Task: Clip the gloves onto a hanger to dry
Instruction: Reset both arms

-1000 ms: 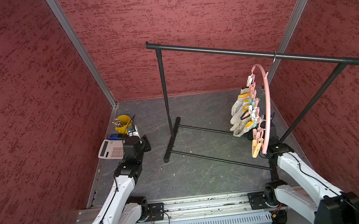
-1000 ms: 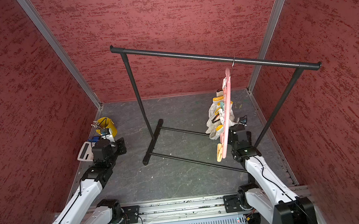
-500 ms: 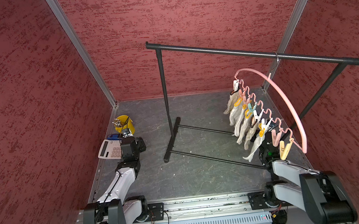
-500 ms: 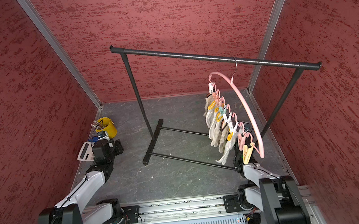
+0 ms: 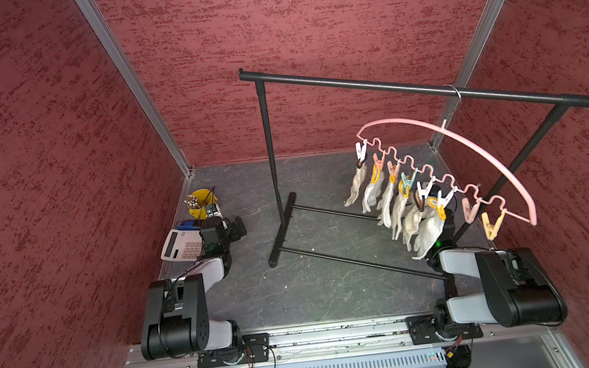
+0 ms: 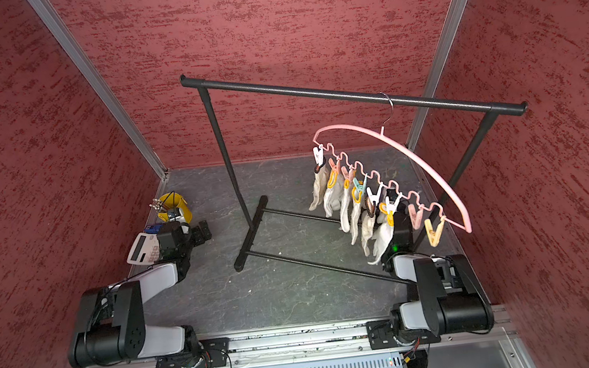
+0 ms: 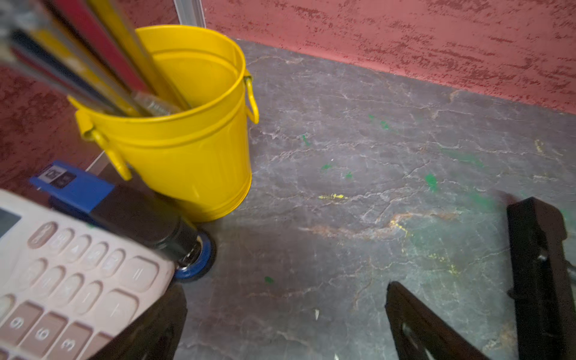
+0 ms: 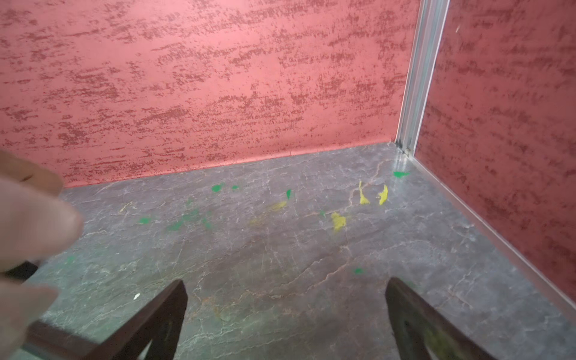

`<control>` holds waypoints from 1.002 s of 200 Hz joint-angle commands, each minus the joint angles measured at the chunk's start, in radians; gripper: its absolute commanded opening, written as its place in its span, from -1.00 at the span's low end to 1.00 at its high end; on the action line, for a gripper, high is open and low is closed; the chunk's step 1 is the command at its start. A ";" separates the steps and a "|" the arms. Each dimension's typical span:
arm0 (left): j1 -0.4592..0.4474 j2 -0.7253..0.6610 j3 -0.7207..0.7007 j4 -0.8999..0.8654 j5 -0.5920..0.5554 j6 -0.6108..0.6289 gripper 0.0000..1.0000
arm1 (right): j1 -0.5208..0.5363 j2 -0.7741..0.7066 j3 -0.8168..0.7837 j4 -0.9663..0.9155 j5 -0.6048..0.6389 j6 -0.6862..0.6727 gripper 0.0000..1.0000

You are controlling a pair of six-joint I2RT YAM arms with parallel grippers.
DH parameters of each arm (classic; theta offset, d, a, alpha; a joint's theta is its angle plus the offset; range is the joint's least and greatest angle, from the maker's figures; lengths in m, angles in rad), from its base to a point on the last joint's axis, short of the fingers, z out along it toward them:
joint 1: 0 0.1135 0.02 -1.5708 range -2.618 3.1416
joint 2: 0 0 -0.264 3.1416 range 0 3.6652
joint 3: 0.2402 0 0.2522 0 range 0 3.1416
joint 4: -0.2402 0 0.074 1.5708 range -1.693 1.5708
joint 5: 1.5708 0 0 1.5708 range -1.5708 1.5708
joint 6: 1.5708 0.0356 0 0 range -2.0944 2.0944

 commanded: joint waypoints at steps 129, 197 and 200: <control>-0.032 0.079 0.020 0.184 0.164 0.082 0.99 | -0.029 0.176 -0.030 0.294 0.010 -0.052 0.98; -0.016 0.070 -0.062 0.316 0.181 0.069 0.99 | -0.030 0.173 -0.034 0.296 0.010 -0.051 0.98; -0.017 0.069 -0.063 0.318 0.179 0.068 0.99 | -0.030 0.175 -0.034 0.296 0.010 -0.051 0.98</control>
